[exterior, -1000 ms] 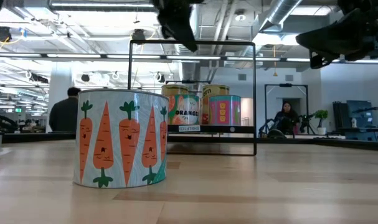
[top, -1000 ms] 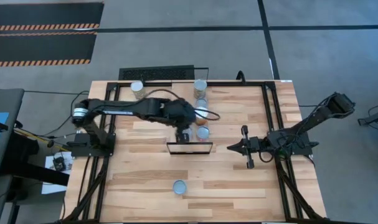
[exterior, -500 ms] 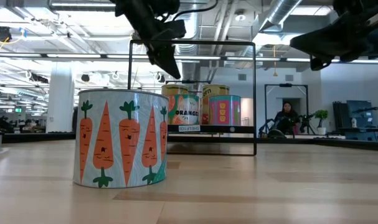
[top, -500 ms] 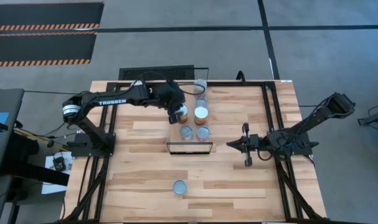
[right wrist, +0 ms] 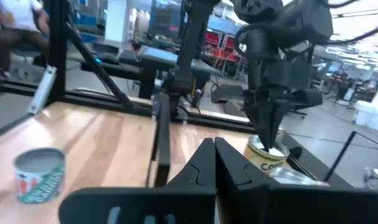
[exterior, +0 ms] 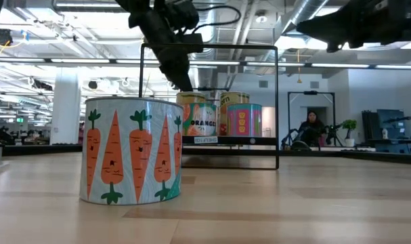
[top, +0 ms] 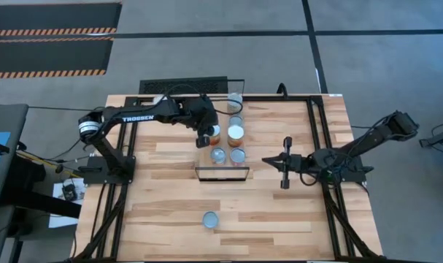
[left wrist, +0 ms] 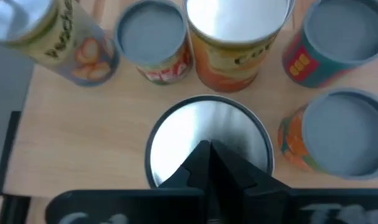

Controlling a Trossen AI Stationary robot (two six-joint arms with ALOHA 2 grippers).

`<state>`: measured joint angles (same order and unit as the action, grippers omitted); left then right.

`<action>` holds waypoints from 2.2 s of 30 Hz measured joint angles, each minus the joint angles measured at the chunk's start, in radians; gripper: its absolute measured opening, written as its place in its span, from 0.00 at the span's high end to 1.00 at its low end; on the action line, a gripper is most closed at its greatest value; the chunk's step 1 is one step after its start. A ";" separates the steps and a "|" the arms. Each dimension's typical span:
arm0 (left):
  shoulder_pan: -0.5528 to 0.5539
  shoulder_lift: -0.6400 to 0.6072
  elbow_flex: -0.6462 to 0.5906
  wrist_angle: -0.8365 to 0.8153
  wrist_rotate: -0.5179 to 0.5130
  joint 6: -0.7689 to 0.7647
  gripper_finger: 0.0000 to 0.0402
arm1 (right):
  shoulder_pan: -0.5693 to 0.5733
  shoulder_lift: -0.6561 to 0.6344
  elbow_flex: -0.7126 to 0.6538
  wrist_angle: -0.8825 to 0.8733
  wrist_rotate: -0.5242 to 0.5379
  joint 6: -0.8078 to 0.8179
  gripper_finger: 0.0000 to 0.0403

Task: Pick and place cans onto a shelf
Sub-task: Adjust the canned corn on the shelf, then put the canned carrots on the shelf

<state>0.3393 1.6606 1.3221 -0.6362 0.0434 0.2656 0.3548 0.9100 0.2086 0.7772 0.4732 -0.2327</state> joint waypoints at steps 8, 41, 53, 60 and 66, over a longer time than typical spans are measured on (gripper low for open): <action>-0.001 0.020 0.004 0.036 0.015 0.019 1.00 | -0.054 0.000 0.024 -0.073 -0.003 -0.007 0.98; -0.007 0.018 0.075 0.025 0.038 -0.023 1.00 | -0.179 -0.002 0.024 0.013 -0.030 -0.093 0.98; -0.130 -0.202 -0.017 0.176 0.011 -0.049 1.00 | -0.374 0.000 -0.077 0.142 -0.322 -0.013 0.99; -0.341 -0.348 -0.183 0.200 -0.160 -0.162 1.00 | -0.487 0.000 -0.139 0.189 -0.398 0.063 0.99; -0.588 -0.379 -0.263 0.201 -0.316 -0.283 1.00 | -0.501 0.000 -0.141 0.194 -0.400 0.068 0.99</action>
<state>-0.2488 1.2815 1.0594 -0.4357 -0.2726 -0.0174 -0.1463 0.9100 0.0677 0.9711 0.0734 -0.1646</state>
